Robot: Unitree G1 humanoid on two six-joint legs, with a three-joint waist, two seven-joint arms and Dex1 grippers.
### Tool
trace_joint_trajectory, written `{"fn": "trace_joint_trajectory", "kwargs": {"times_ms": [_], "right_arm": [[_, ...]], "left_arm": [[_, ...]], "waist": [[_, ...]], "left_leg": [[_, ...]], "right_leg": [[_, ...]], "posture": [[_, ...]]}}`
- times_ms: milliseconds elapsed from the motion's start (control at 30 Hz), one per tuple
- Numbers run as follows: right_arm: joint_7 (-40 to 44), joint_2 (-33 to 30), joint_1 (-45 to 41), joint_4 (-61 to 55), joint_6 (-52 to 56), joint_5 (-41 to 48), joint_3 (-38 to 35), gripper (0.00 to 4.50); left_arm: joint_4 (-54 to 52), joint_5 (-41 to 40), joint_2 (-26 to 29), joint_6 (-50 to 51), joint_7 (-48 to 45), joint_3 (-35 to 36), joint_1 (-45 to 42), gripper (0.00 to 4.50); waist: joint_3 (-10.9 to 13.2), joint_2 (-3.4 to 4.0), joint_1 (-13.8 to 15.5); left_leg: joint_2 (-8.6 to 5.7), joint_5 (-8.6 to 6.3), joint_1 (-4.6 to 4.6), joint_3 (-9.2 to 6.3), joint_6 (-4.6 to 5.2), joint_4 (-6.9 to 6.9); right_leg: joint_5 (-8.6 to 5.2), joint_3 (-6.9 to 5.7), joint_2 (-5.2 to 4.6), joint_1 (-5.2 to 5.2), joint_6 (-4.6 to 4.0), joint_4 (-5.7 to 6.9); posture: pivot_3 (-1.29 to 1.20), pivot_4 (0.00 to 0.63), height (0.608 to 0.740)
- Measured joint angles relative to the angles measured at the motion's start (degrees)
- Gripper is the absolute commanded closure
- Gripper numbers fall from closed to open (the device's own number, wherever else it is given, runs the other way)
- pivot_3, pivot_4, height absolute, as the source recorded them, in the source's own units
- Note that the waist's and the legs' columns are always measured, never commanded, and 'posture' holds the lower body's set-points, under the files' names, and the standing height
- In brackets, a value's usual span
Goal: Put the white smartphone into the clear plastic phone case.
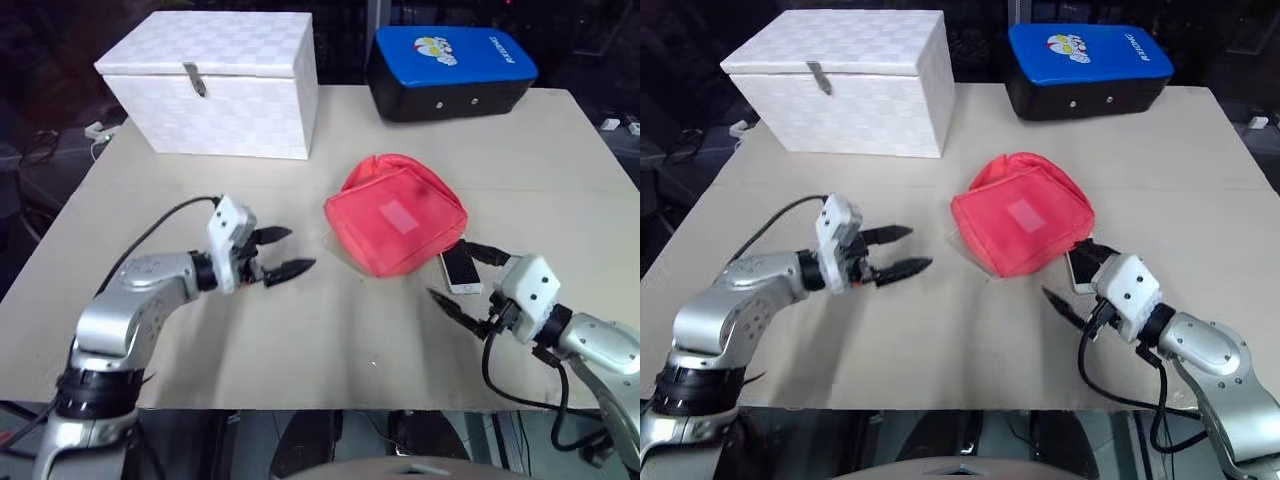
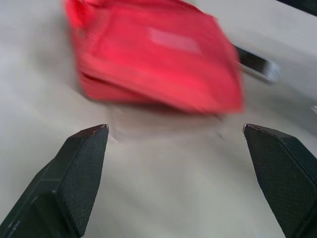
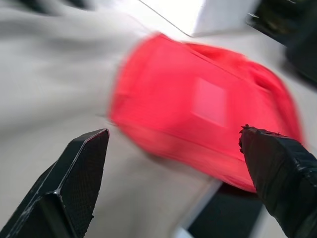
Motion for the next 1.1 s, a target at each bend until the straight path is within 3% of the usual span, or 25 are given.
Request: {"fn": "trace_joint_trajectory", "kwargs": {"times_ms": [200, 300, 333, 400, 500, 567, 600, 633, 733, 967, 1100], "right_arm": [[-0.2, 0.7, 7.1, -3.2, -1.7, 0.7, -4.6, 0.00], [-1.6, 1.3, 7.6, -4.5, -1.8, 0.3, -4.3, 0.00], [-2.9, 1.8, 8.1, -5.8, -1.1, 0.1, -4.3, 0.00], [-3.9, 2.3, 9.2, -7.3, -0.5, 0.0, -4.3, 0.00], [-6.2, 3.2, 12.7, -11.8, 1.7, -0.4, -4.6, 0.00], [-7.0, 3.3, 13.2, -12.4, 2.2, -0.4, -4.7, 0.00], [-7.2, 3.3, 13.3, -12.6, 2.4, -0.5, -4.7, 0.00], [-7.7, 3.2, 13.7, -13.3, 2.7, -0.5, -4.9, 0.00], [-8.6, 3.0, 13.6, -13.4, 3.0, -0.8, -4.8, 0.00], [-9.0, 1.9, 10.2, -13.4, 5.2, -0.7, -3.7, 0.00], [-7.3, 0.9, 5.9, -11.4, 5.5, 0.9, -3.3, 0.00]], "left_arm": [[15.1, 4.5, -4.2, 11.2, 7.3, -6.4, -18.2, 0.06], [25.7, 8.1, -8.3, 8.9, 6.7, -10.1, -23.1, 0.06], [33.7, 10.8, -10.8, 6.0, 6.0, -12.2, -26.3, 0.06], [39.9, 13.2, -12.4, 2.3, 4.7, -14.3, -28.4, 0.61], [53.0, 18.7, -15.4, -8.3, 1.0, -17.0, -32.6, 1.91], [56.0, 20.1, -15.5, -11.1, -0.4, -17.0, -33.8, 2.50], [57.2, 20.6, -15.6, -12.4, -0.9, -17.0, -34.3, 3.09], [59.6, 21.6, -15.9, -15.7, -2.3, -16.5, -34.8, 3.38], [61.3, 22.0, -16.2, -19.3, -3.7, -15.1, -34.6, 4.39], [48.7, 10.8, -13.8, -14.0, -7.4, -1.5, -27.4, 4.39], [34.2, 3.2, -0.3, 0.4, -6.0, 9.2, -20.9, 4.39]], "waist": [[0.0, -0.05, -1.4], [0.0, -0.05, -1.9], [0.0, -0.06, -2.0], [0.0, -0.06, -2.0], [0.0, -0.08, -2.0], [0.0, -0.07, -2.1], [0.0, -0.07, -2.1], [-0.1, -0.07, -2.0], [-0.1, -0.07, -1.9], [0.0, -0.15, -2.3], [0.0, -0.13, -3.9]], "left_leg": [[-0.02, 0.02, 0.13, 0.08, -0.04, -0.05], [-0.02, 0.04, 0.13, 0.07, -0.07, -0.04], [-0.02, 0.04, 0.13, 0.08, -0.07, -0.04], [-0.04, 0.04, 0.10, 0.11, -0.07, -0.04], [-0.04, 0.04, 0.06, 0.12, -0.07, -0.04], [-0.05, 0.04, 0.11, 0.16, -0.07, -0.02], [-0.05, 0.04, 0.13, 0.16, -0.07, -0.02], [-0.04, 0.04, 0.14, 0.14, -0.07, -0.02], [-0.04, 0.04, 0.13, 0.12, -0.07, -0.02], [0.04, 0.04, -0.01, 0.10, -0.08, 0.01], [0.01, 0.03, 0.19, 0.06, -0.08, -0.17]], "right_leg": [[0.00, 0.17, 0.11, 0.00, 0.01, 0.13], [-0.01, 0.15, 0.12, 0.00, 0.00, 0.14], [-0.01, 0.16, 0.12, -0.01, 0.00, 0.15], [-0.01, 0.18, 0.10, -0.05, 0.01, 0.14], [-0.01, 0.20, 0.09, -0.06, 0.02, 0.11], [-0.01, 0.24, 0.07, -0.03, 0.02, 0.13], [-0.01, 0.24, 0.07, -0.01, 0.02, 0.13], [-0.02, 0.21, 0.07, -0.01, 0.02, 0.14], [-0.02, 0.20, 0.07, -0.01, 0.02, 0.14], [-0.01, 0.21, 0.08, -0.17, 0.02, 0.17], [-0.01, 0.48, 0.12, -0.17, 0.01, 0.17]], "posture": [[0.00, 0.150, 0.740], [0.00, 0.150, 0.740], [0.00, 0.150, 0.740], [0.00, 0.150, 0.740], [0.00, 0.150, 0.740], [0.00, 0.150, 0.740], [0.00, 0.150, 0.740], [0.00, 0.150, 0.740], [0.00, 0.150, 0.740], [0.00, 0.150, 0.740], [0.00, 0.150, 0.740]]}}
